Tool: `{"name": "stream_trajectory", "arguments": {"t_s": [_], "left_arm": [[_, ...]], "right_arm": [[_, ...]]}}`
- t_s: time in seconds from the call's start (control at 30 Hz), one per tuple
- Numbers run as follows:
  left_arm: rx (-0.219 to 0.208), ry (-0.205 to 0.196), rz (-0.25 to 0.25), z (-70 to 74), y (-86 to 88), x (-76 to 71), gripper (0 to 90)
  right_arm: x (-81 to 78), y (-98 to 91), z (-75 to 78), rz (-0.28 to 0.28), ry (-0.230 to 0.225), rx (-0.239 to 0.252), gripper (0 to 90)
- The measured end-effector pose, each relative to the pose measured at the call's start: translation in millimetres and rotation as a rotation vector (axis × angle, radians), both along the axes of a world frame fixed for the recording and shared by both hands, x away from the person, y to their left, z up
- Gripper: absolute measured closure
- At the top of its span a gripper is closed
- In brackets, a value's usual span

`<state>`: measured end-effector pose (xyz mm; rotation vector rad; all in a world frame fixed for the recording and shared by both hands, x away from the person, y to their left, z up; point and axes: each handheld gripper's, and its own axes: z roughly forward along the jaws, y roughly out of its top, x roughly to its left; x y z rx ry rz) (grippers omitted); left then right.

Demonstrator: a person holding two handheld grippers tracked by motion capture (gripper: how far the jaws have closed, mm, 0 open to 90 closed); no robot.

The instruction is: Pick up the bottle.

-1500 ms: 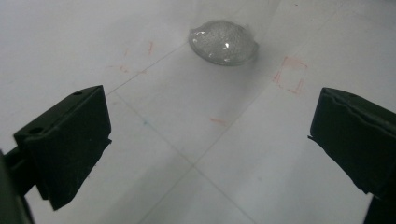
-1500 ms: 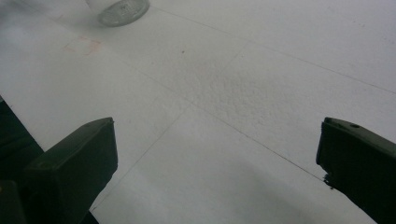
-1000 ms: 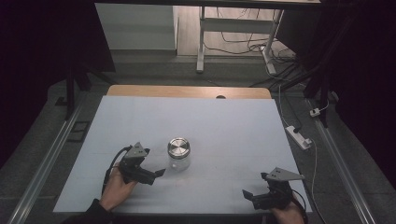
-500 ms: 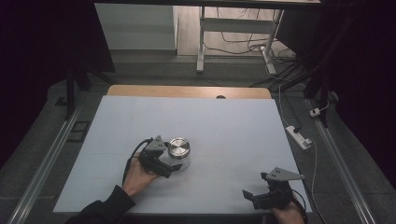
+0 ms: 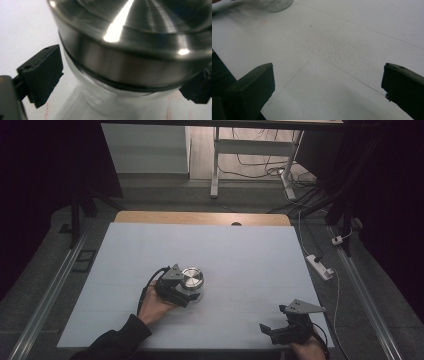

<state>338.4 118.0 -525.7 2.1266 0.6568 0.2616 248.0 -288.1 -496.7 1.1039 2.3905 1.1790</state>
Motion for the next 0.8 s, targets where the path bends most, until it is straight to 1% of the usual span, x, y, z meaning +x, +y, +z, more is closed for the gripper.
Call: {"name": "stream_trajectory", "arguments": {"t_s": [0.1, 0.17, 0.3, 0.4, 0.8], "left_arm": [[0.001, -0.007, -0.009, -1.7, -1.6, 0.8, 6.4], [-0.003, 0.006, -0.019, -3.0, -2.7, 1.7, 9.7], [-0.002, -0.006, -0.031, -5.7, -5.2, 1.0, 14.2], [0.004, -0.013, -0.025, -5.3, -5.4, -0.3, 15.0], [0.004, -0.01, 0.003, -4.1, -7.0, -3.1, 15.5]], "right_arm": [[0.0, 0.0, 0.0, -0.001, 0.0, 0.0, 0.0], [0.0, 0.0, 0.0, -0.001, 0.001, -0.001, 0.0], [-0.1, 0.0, 0.1, -0.001, -0.001, 0.0, 0.0], [-0.2, -0.1, 0.2, -0.003, 0.0, 0.002, 0.0], [-0.6, 0.2, 0.4, 0.002, -0.006, -0.003, 0.0]]}}
